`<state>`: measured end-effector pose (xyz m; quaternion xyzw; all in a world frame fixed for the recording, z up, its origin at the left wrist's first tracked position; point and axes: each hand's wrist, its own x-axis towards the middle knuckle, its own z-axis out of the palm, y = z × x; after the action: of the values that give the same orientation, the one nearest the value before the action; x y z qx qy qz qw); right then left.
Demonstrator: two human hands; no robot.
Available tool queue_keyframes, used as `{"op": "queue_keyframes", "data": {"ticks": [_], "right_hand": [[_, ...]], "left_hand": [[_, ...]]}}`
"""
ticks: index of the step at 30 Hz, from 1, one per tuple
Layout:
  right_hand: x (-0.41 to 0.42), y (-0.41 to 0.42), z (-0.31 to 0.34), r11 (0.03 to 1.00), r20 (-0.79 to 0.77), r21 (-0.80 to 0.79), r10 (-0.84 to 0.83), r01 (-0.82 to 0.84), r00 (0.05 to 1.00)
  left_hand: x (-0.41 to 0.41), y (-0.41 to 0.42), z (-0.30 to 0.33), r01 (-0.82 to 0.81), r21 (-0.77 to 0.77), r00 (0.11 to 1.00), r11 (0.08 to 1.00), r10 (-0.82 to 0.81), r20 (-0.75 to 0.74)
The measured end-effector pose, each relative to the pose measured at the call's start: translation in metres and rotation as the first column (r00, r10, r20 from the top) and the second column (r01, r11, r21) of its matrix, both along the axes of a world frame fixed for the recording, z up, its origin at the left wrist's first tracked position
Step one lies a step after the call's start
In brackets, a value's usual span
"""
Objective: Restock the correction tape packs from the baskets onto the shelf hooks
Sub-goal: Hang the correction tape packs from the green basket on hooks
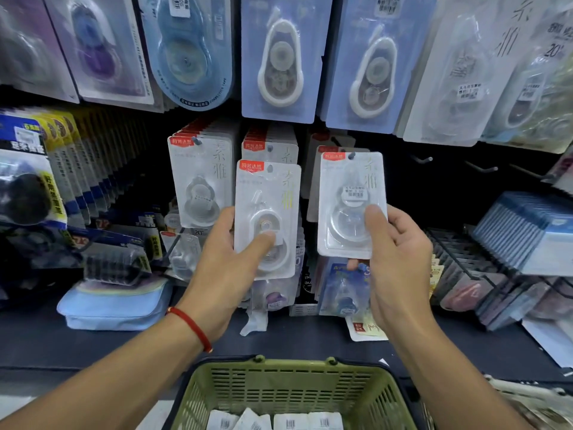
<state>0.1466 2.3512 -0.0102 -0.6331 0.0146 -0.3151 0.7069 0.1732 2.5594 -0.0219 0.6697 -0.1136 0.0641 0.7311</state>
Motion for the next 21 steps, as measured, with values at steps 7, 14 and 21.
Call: {"op": "queue_keyframes", "data": {"ticks": [7,14,21], "right_hand": [[0.013,-0.017,-0.018,0.942,-0.418,-0.329,-0.089,-0.059,0.904],[0.001,0.013,-0.022,0.827,-0.383,-0.388,0.257,-0.407,0.887],[0.000,0.016,-0.013,0.966,-0.186,-0.194,0.136,-0.172,0.973]], "left_hand": [[0.000,-0.002,0.001,-0.009,-0.023,1.000,1.000,0.008,-0.017],[-0.006,-0.012,-0.004,0.131,0.024,0.991,0.991,-0.131,0.012],[-0.008,-0.011,0.001,0.177,0.136,0.982,0.975,-0.183,0.038]]}}
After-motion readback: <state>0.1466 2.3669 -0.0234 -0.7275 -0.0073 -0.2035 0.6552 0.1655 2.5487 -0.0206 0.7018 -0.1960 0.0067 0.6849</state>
